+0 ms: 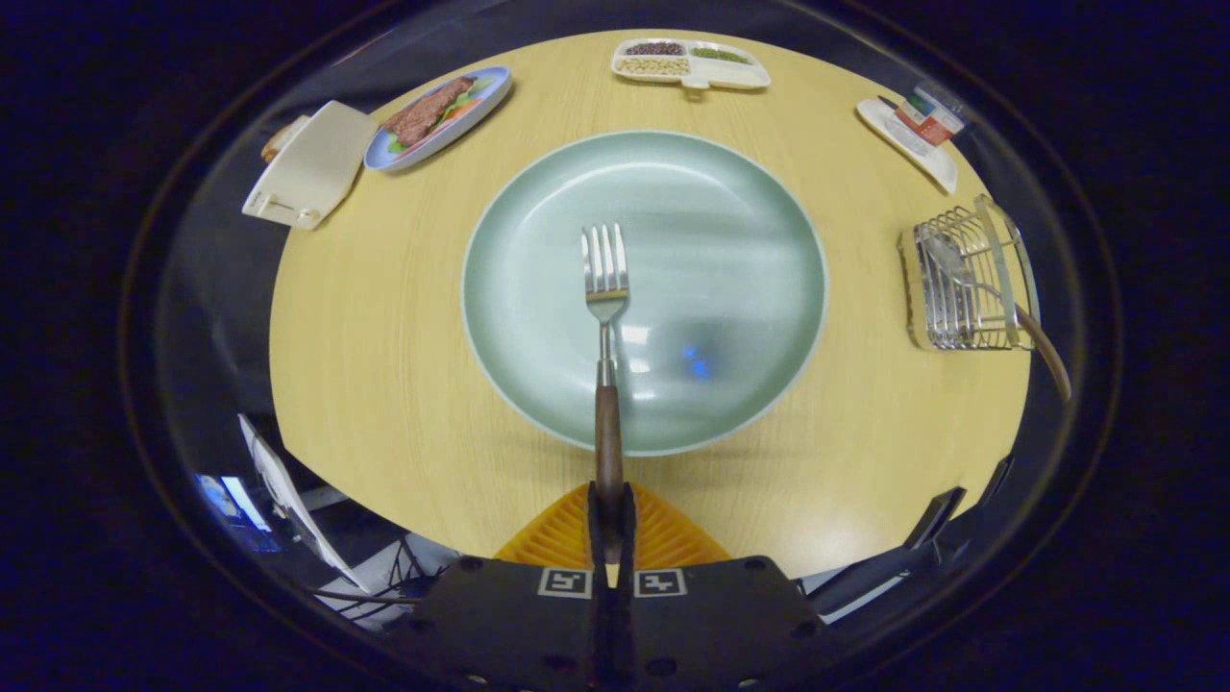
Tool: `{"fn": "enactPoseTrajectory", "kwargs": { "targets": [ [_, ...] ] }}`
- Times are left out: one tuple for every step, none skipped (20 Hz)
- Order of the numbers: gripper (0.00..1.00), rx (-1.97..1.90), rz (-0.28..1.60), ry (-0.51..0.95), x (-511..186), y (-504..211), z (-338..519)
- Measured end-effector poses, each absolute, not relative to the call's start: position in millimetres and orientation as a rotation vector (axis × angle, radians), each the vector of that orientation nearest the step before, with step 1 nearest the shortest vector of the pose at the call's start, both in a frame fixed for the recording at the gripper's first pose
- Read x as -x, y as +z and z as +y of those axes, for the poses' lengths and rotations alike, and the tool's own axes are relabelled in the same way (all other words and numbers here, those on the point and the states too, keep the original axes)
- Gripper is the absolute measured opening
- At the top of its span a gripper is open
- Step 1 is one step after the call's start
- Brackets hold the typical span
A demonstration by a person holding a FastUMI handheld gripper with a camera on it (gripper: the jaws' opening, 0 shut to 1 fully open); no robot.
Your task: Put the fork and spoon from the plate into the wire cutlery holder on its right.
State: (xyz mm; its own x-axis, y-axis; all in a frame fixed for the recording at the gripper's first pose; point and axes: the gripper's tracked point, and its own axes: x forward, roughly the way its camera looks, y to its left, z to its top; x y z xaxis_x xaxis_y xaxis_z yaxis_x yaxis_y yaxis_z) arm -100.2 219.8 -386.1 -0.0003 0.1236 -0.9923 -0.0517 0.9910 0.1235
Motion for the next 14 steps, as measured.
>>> {"fn": "enactPoseTrajectory", "kwargs": {
  "targets": [
    [0.01,-0.065,1.562,0.139,99.8,-380.9,218.3],
    [0.01,-0.072,1.563,0.142,101.3,-375.9,216.8],
    [0.01,-0.079,1.568,0.151,103.1,-368.6,214.9],
    [0.01,-0.087,1.572,0.164,106.5,-359.1,213.8],
    [0.01,-0.093,1.568,0.179,106.9,-347.8,211.3],
    [0.01,-0.094,1.558,0.192,107.0,-336.1,206.9],
    [0.01,-0.093,1.544,0.202,105.4,-323.8,201.1],
    [0.01,-0.094,1.529,0.207,103.4,-310.5,192.7],
    [0.01,-0.099,1.515,0.207,99.7,-299.3,185.7],
    [0.01,-0.106,1.502,0.209,97.0,-290.6,178.7],
    [0.01,-0.119,1.493,0.206,94.0,-281.7,170.5],
    [0.01,-0.138,1.482,0.200,91.0,-272.7,163.1],
    [0.01,-0.150,1.478,0.194,88.6,-264.4,153.8],
    [0.01,-0.159,1.471,0.185,86.2,-256.4,142.9]
  ]
}}
